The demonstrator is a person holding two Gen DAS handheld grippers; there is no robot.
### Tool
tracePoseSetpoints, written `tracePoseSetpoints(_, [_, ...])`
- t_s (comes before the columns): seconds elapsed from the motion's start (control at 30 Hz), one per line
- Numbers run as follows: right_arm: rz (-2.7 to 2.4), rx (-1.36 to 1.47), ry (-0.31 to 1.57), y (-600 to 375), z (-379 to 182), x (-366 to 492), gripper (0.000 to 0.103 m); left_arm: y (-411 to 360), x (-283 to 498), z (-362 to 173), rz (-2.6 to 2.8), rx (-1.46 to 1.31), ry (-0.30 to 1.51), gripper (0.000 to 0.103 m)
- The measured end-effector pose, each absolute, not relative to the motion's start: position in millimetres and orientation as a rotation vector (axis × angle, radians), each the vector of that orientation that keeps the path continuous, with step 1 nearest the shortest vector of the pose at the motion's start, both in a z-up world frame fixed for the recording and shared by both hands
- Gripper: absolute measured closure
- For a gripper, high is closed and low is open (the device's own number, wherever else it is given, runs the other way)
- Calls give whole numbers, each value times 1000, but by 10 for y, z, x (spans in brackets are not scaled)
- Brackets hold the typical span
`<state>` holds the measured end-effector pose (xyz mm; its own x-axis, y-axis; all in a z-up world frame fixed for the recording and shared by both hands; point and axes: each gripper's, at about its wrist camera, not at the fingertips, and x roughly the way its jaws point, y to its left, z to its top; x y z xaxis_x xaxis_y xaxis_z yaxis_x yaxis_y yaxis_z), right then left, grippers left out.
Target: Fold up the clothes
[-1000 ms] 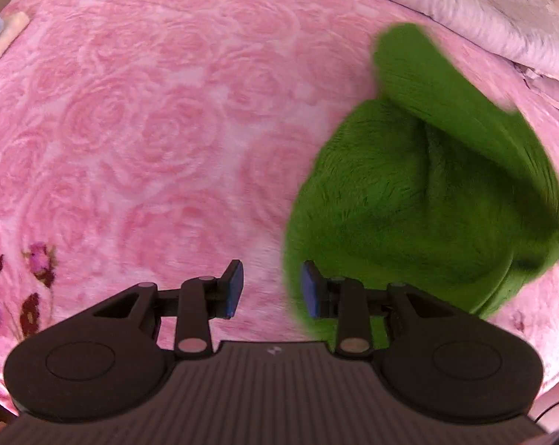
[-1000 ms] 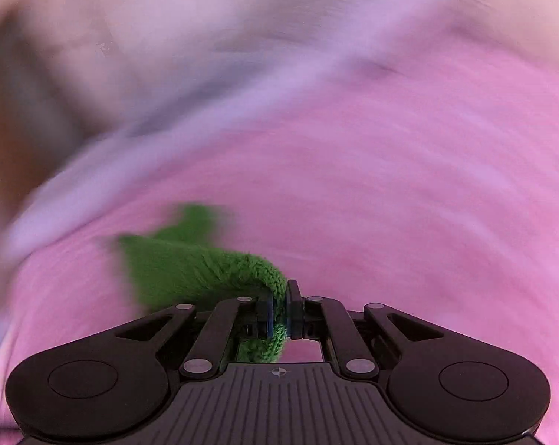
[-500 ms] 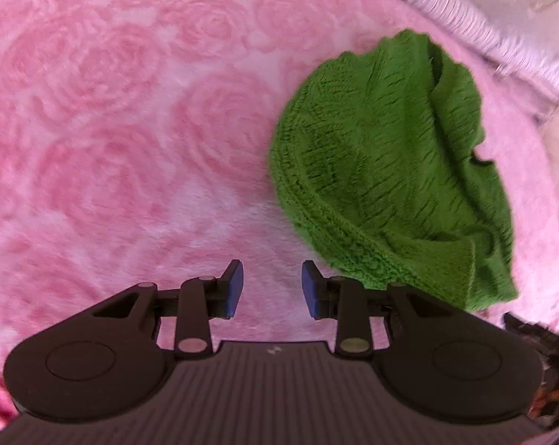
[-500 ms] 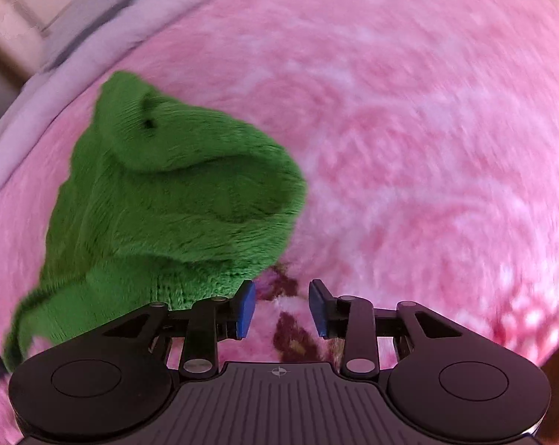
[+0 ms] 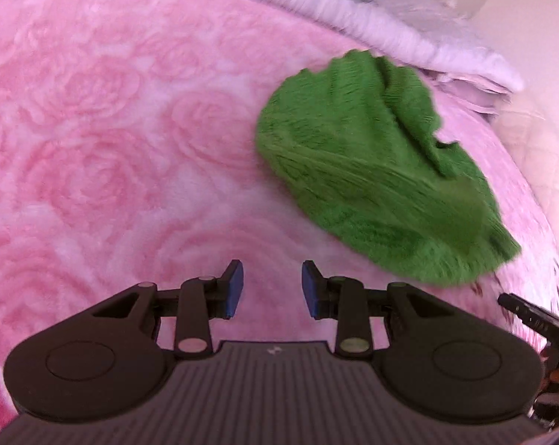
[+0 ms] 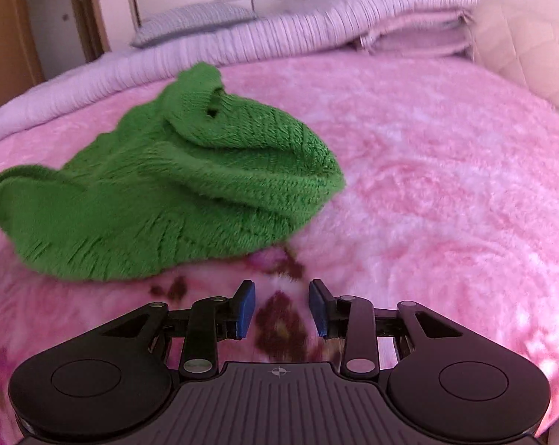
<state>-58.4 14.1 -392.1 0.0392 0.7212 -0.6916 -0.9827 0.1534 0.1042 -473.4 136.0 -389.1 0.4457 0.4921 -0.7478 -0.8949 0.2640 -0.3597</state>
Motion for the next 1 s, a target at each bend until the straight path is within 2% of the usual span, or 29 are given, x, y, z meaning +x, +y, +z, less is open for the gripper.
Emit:
tracePoseSetpoints(0.17, [1374,-473,699,-230,-3810,-636,67,1039,-4776,-3724,979,-860,547,74])
tracePoseSetpoints(0.3, [1398,-462,651,-318,-3674,-560,67,1099,-4796,-3638,972,-909,507,73])
tracePoseSetpoints(0.47, [1482,-508,561,-81,-3579,-565,66,1443,-4828,-3608,980,-1070,359,70])
tracePoseSetpoints(0.63, [1618,-640,418,527,-3658,-728,59,1845,-4754,-3714,974,-1188,239,60])
tracePoseSetpoints(0.8, [1695,-818,271,1085,-3851,-948,57,2110,-4657,-3846,962,-1264,202,62])
tracePoseSetpoints(0.93, [1694,-842,276,1059,-3793,-887,57,2015,-4698,-3675,968,-1258,144,62])
tracePoseSetpoints(1.0, [1703,-798,268,917,-3695,-812,57,1929,-4702,-3602,990,-1250,139,58])
